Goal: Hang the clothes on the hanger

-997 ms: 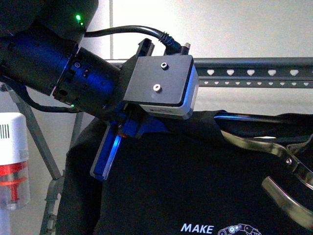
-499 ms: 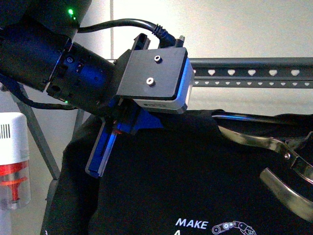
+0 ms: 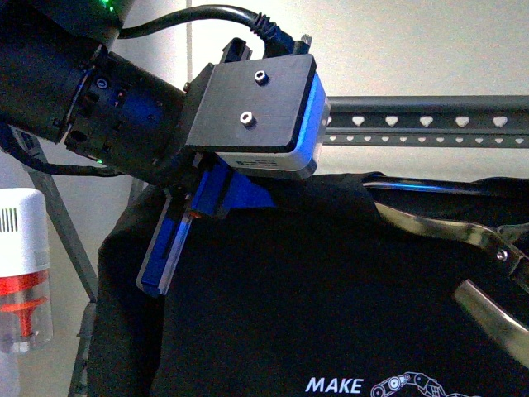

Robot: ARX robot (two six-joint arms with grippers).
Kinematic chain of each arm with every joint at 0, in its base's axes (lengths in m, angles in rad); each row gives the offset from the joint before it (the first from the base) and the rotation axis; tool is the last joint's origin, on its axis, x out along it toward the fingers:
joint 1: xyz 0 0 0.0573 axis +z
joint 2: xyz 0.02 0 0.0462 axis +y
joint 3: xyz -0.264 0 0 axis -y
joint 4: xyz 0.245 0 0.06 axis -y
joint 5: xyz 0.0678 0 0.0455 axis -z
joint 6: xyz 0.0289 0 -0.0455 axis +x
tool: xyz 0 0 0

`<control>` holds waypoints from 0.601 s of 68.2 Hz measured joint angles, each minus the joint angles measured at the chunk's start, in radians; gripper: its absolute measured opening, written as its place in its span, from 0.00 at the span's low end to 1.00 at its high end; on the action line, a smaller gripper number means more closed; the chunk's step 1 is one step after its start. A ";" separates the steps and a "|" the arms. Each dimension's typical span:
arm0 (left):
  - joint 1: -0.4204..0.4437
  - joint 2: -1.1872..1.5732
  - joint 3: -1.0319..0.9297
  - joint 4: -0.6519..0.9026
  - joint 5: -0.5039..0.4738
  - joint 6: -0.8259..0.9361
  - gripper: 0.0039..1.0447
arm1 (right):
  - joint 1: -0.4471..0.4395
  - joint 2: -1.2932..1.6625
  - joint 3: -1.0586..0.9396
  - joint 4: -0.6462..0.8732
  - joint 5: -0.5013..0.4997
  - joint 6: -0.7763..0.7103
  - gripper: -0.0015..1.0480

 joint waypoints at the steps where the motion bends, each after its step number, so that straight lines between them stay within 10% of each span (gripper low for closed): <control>1: 0.001 -0.002 -0.003 0.000 0.000 0.000 0.04 | 0.000 0.001 0.001 -0.001 0.000 0.000 0.52; 24: 0.019 -0.014 -0.036 0.023 0.023 -0.008 0.05 | -0.007 0.005 0.015 -0.043 -0.027 0.011 0.09; 41: 0.022 -0.033 -0.056 0.055 0.052 0.000 0.45 | -0.024 0.005 0.025 -0.104 -0.005 0.052 0.09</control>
